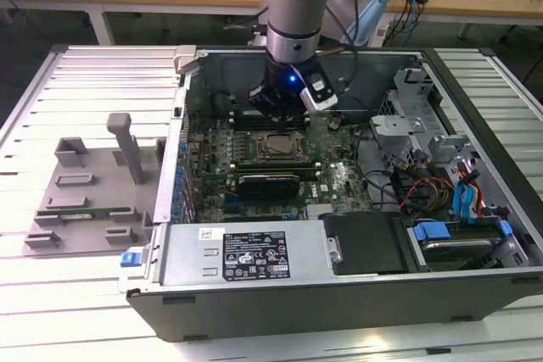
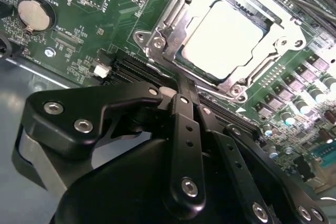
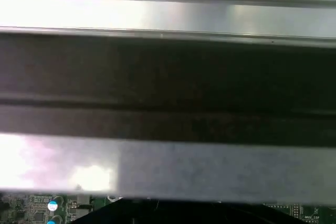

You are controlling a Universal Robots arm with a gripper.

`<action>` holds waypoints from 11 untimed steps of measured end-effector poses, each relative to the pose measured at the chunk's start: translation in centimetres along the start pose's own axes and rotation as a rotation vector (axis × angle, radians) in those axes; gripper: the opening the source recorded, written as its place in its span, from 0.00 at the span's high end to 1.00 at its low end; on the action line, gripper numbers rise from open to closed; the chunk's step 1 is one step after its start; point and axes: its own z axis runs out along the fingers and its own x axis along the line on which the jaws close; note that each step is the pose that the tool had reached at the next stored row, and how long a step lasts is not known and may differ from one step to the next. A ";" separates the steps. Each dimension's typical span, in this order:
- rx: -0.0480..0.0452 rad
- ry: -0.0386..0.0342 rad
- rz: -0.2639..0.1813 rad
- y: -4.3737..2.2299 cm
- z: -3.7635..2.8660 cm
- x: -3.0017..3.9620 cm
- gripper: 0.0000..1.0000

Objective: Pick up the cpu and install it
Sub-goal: 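Install the first cpu locking lever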

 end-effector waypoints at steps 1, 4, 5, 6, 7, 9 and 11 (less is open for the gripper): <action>0.0001 0.0001 0.000 -0.01 0.07 -0.11 0.89; 0.0007 0.0005 0.000 -0.04 0.18 -0.32 0.89; 0.0006 0.0002 0.000 -0.05 0.22 -0.40 0.89; 0.0006 0.0000 0.000 -0.08 0.25 -0.43 0.89; 0.0006 -0.0003 0.000 -0.13 0.28 -0.48 0.89; 0.0017 0.0001 0.000 -0.19 0.26 -0.48 0.89; 0.0017 -0.0002 0.000 -0.18 0.11 -0.48 0.89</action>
